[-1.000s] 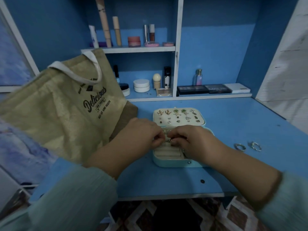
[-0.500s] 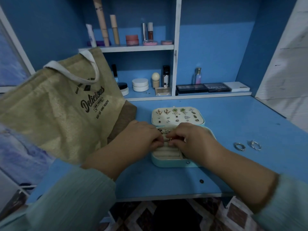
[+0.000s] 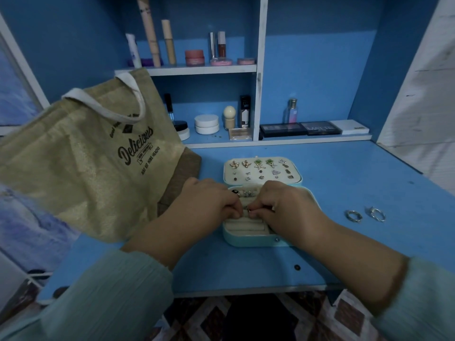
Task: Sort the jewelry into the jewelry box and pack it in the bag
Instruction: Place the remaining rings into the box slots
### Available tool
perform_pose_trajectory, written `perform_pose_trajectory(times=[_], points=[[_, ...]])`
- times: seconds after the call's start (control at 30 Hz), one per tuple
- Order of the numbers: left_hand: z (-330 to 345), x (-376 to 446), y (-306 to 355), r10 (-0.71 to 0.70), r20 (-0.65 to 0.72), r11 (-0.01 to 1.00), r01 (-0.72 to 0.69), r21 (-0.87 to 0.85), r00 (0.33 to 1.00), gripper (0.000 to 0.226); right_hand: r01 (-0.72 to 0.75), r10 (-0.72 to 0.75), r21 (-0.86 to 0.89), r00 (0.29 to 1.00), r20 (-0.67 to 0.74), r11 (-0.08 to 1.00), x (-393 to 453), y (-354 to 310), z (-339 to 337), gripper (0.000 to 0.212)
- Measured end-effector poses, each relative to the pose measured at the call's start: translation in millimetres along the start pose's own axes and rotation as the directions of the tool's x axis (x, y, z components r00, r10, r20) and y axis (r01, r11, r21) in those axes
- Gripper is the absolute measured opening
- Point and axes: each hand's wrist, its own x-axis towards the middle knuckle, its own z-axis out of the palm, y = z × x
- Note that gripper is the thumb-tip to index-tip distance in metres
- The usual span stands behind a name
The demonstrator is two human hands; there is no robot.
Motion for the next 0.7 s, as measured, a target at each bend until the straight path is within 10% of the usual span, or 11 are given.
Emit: perform_pose_trajectory(times=[0.7], points=[[-9.9, -3.3, 5.3, 0.011, 0.035, 0.987, -0.016, 0.159, 0.999, 0.021, 0.011, 0.004, -0.079, 0.982, 0.186, 0.997, 12.2, 3.0, -8.2, 0.018]])
